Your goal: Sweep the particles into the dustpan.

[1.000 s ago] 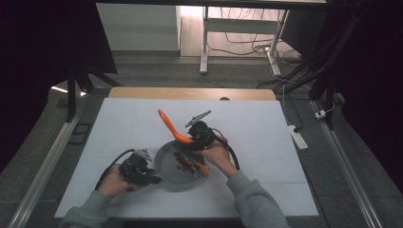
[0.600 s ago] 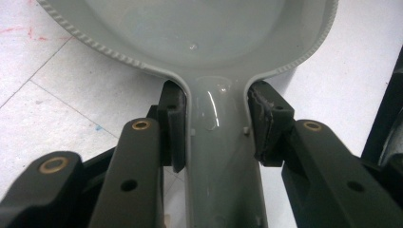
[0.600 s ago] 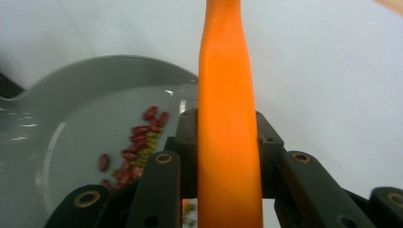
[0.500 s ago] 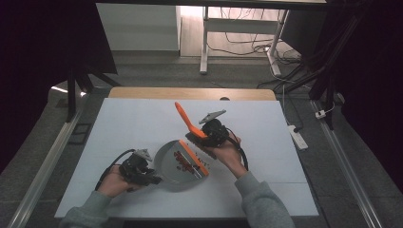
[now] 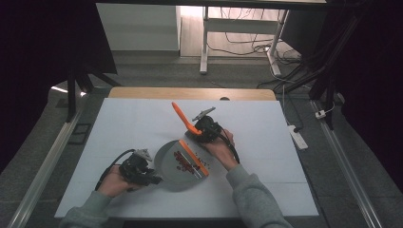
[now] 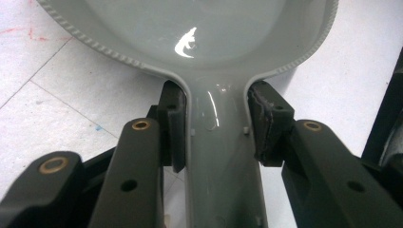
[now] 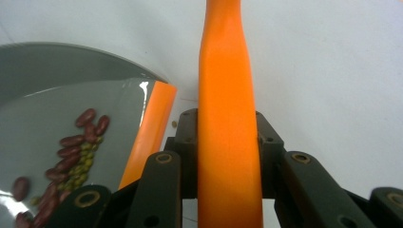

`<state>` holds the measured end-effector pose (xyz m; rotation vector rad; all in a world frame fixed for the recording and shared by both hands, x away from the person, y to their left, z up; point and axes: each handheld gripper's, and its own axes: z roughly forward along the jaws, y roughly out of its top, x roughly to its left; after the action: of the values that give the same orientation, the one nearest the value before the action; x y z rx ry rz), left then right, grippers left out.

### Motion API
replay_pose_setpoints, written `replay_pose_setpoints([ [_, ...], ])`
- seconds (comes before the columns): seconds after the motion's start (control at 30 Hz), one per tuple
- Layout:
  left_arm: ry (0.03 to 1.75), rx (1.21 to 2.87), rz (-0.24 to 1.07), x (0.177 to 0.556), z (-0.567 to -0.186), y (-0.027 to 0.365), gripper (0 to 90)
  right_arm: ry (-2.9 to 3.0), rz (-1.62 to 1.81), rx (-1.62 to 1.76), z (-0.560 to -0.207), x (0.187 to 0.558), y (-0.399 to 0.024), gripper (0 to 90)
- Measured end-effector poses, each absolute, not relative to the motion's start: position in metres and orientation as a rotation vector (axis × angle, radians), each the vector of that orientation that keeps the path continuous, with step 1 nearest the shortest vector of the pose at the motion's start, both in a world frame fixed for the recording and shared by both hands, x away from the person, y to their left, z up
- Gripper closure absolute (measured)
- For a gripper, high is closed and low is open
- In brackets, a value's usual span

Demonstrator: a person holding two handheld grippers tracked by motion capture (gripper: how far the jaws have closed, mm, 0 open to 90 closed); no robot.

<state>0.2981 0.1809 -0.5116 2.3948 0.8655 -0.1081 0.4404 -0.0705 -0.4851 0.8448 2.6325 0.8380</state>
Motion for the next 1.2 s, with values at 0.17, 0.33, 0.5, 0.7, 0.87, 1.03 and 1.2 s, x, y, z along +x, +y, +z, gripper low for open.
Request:
replay_pose_setpoints([
  [0.17,0.865,2.394,-0.108,0.298,-0.512,0.181,61.9,2.654,0.807,0.81,-0.485,0.443,-0.058,70.4],
  [0.33,0.866,2.394,-0.106,0.298,-0.512,0.181,61.9,2.669,0.81,0.796,-0.486,0.436,-0.052,70.4],
  [0.5,0.865,2.395,-0.109,0.298,-0.512,0.181,61.9,2.71,0.874,0.769,-0.485,0.419,-0.054,70.4],
  [0.7,0.868,2.395,-0.108,0.298,-0.512,0.181,61.9,2.765,1.057,0.709,-0.473,0.399,-0.067,70.4],
  [0.87,0.865,2.399,-0.106,0.298,-0.512,0.181,61.9,2.682,1.076,0.711,-0.462,0.392,-0.083,70.4],
  [1.03,0.867,2.398,-0.105,0.298,-0.512,0.181,61.9,2.632,1.087,0.773,-0.46,0.391,-0.105,70.4],
  [1.2,0.866,2.396,-0.103,0.298,-0.512,0.18,61.9,2.595,1.012,0.823,-0.465,0.389,-0.126,70.4],
])
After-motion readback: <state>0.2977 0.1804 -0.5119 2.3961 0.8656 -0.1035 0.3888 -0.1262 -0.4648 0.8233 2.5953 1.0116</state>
